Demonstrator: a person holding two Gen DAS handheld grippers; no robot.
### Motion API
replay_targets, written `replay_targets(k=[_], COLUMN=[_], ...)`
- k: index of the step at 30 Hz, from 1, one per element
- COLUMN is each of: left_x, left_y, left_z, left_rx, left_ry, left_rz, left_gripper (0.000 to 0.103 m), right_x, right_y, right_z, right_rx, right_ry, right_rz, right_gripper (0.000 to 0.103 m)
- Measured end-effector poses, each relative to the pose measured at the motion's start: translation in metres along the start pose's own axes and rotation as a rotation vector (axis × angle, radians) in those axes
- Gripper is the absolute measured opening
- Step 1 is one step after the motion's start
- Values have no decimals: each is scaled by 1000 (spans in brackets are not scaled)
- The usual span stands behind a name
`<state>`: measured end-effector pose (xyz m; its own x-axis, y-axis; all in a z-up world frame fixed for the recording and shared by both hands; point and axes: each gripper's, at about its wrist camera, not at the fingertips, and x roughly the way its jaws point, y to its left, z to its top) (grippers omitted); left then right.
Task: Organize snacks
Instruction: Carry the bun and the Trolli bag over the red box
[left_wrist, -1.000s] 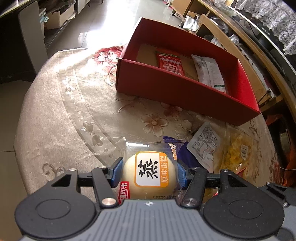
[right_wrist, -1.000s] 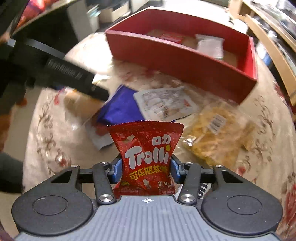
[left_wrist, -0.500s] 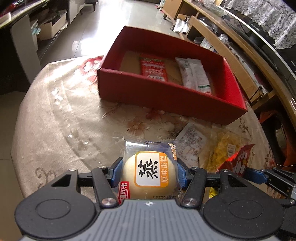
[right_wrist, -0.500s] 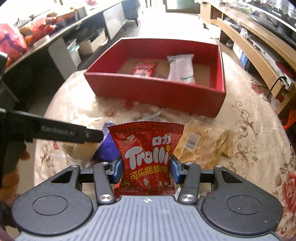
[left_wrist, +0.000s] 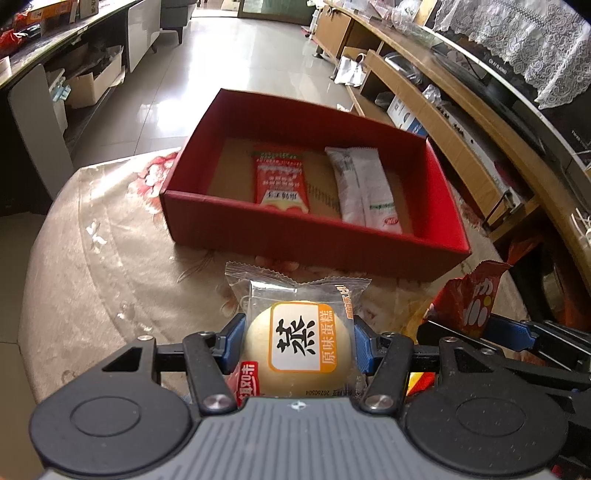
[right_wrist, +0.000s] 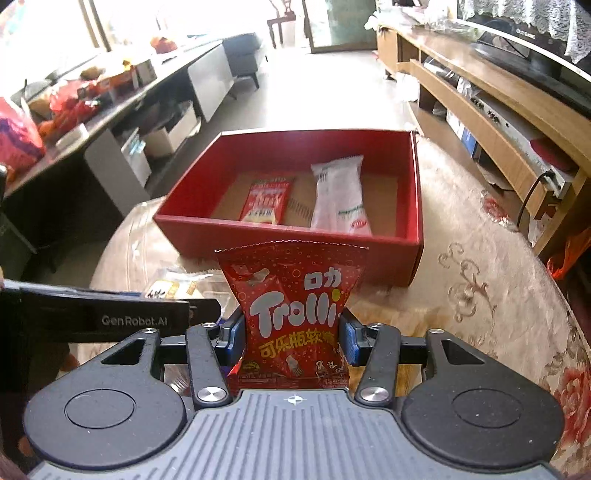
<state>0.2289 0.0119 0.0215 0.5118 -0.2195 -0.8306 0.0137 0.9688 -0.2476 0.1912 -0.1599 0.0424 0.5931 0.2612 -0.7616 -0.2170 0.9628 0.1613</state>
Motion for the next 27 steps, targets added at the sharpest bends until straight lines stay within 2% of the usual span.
replay_targets(k=[11,27], left_x=[-2,14], left_y=[-8,-15], left_z=[29,84], left_rx=[-35,-62], left_ry=[-55,-104], left_rz=[4,26], left_gripper=[56,56], right_x=[0,20], right_y=[-9,-23], right_z=[23,72], right_rx=[48,93], right_ry=[-64,-100], right_rz=[-7,9], right_gripper=[58,58])
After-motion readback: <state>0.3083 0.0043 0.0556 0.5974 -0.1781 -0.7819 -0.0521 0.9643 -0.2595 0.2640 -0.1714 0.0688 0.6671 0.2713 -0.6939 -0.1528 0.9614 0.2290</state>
